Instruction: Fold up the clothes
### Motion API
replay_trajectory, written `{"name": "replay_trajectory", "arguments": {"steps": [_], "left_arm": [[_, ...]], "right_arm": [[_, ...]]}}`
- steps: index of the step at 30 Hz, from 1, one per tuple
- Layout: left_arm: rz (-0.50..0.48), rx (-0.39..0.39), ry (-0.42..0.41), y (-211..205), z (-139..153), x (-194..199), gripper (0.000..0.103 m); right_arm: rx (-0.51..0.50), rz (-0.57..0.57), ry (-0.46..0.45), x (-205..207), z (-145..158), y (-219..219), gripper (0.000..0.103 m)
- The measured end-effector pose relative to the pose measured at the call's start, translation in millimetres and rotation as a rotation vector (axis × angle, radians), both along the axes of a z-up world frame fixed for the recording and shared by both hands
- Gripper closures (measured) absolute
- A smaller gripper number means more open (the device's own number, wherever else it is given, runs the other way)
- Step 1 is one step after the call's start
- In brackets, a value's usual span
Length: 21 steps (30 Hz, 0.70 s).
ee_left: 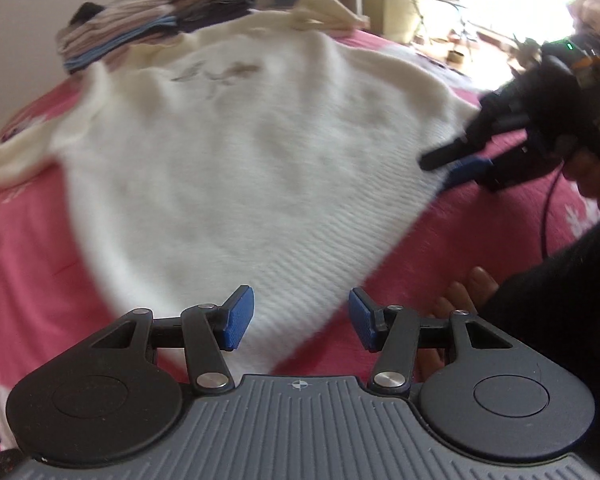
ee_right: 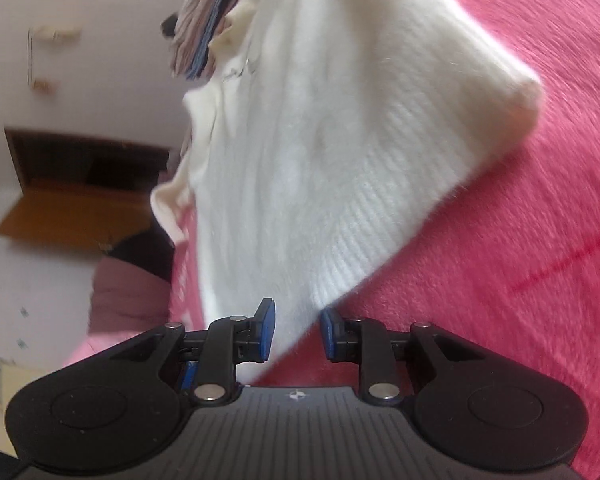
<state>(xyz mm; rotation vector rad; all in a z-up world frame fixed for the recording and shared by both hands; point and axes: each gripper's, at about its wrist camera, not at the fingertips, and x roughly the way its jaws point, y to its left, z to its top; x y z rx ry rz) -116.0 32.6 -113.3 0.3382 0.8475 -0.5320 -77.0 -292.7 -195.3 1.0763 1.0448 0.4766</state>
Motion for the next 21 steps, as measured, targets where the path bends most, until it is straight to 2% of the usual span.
{"name": "replay_trajectory", "arguments": {"steps": [2,6,13,18,21], "left_arm": [[-0.02,-0.003,0.002,-5.1,-3.2,0.3,0.05],[-0.039,-0.012,-0.016,-11.7,-4.1,0.9,0.05],[-0.002,-0.005,-0.067,-15.5,-5.7,12.3,0.05],[0.116,-0.012,-0.069,-5.1,-5.1,28.6,0.051],[0.176,-0.057,-0.13,3.3,9.4,25.3,0.051]], "right_arm": [[0.022,-0.028,-0.009,-0.5,-0.2,-3.5,0.082],[-0.007,-0.033,-0.046,7.1,4.7,-2.5,0.095],[0.005,-0.043,-0.103,41.0,16.9,6.3,0.095],[0.006,-0.062,-0.1,54.0,13.1,4.4,0.095],[-0.022,-0.086,-0.089,67.2,3.5,5.9,0.095]]}}
